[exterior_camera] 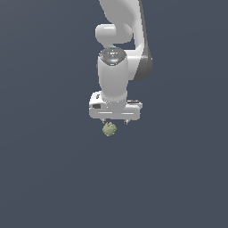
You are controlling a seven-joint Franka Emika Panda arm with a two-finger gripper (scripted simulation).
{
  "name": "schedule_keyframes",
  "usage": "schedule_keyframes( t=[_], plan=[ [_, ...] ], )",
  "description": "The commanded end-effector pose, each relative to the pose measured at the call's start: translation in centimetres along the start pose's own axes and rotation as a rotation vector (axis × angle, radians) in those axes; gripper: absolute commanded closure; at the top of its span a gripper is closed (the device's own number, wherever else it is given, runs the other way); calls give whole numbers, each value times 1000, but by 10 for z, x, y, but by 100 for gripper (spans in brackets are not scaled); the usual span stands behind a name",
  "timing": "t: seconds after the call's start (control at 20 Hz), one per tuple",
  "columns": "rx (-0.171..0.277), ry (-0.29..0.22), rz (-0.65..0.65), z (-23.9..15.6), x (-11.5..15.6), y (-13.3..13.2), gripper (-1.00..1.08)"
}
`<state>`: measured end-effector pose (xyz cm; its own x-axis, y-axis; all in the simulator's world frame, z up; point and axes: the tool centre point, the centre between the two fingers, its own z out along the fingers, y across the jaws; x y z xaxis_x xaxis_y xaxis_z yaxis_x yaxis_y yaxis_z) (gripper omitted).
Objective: Pick up the object and move it to a goal position.
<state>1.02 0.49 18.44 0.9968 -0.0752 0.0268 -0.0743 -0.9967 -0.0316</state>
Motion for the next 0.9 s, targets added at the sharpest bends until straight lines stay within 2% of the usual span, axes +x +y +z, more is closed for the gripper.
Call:
schedule_keyframes(
  t=[0.0, 0.4, 0.85],
  plan=[
    [0, -1, 15, 3, -1, 1, -92],
    [-4, -6, 138, 20, -8, 7, -92],
    [-16, -13, 382, 53, -25, 20, -92]
  ],
)
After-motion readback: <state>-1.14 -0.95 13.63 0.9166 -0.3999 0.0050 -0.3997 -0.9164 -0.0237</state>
